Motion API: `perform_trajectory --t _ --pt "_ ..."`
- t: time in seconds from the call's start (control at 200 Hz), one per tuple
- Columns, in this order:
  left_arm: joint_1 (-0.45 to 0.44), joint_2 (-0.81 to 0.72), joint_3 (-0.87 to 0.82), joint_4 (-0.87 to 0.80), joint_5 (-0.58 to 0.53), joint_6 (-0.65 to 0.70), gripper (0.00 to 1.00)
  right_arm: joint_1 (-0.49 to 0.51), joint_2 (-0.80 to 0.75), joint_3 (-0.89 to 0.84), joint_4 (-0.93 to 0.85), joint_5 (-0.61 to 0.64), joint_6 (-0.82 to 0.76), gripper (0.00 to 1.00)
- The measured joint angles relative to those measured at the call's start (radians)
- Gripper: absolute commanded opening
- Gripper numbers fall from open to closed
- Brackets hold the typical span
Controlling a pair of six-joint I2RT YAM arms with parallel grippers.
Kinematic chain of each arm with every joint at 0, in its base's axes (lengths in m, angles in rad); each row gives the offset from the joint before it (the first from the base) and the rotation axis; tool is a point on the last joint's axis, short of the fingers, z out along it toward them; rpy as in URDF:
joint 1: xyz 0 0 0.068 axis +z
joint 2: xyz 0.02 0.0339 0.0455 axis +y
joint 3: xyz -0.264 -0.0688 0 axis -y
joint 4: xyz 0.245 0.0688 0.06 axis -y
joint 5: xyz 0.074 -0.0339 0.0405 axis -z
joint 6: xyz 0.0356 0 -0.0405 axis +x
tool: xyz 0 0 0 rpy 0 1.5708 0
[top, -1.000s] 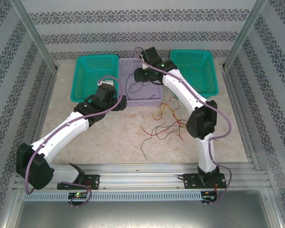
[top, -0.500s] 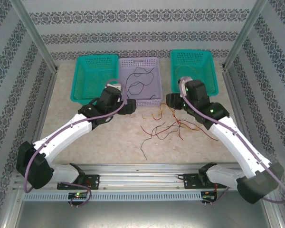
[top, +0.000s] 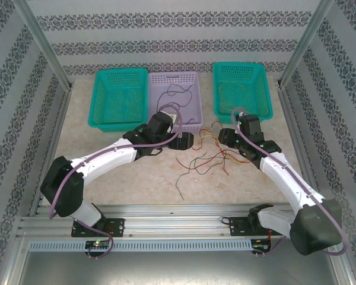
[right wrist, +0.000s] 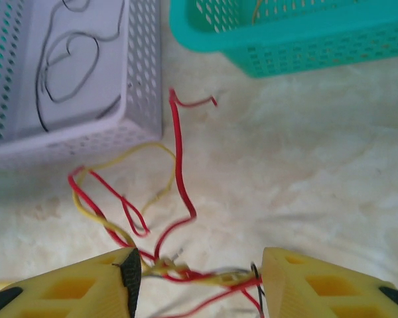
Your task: Untangle the cables
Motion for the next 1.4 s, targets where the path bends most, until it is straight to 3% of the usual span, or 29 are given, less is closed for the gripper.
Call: perform_trajectory --t 0.285,0.51,0.799,1.084,1.144,1.209,1.399 --pt "-0.017 0.069 0.003 0.082 0.087 -0.016 0.97 -0.01 0.153 0.016 0.098 -0.082 0.026 0.45" --pt "-0.02 0.08 -0.002 0.13 0.137 -0.017 0.85 -0.029 0.188 0.04 0.122 -0.09 0.026 0.43" --pt "-0.028 0.141 -0.002 0.154 0.177 -0.01 0.6 -0.036 0.245 0.045 0.152 -0.111 0.034 0.36" --pt "-0.031 0.151 -0.003 0.165 0.183 -0.007 0.27 -0.036 0.246 0.056 0.155 -0.123 0.042 0.11" --pt "-0.031 0.151 -0.003 0.169 0.18 -0.003 0.17 -0.039 0.246 0.059 0.155 -0.123 0.043 0.06" --pt "-0.031 0.149 -0.004 0.169 0.176 0.006 0.0 -0.043 0.246 0.061 0.155 -0.123 0.042 0.0" --pt "-0.031 0.106 -0.017 0.164 0.149 0.027 0.0 -0.042 0.231 0.062 0.146 -0.115 0.047 0.0"
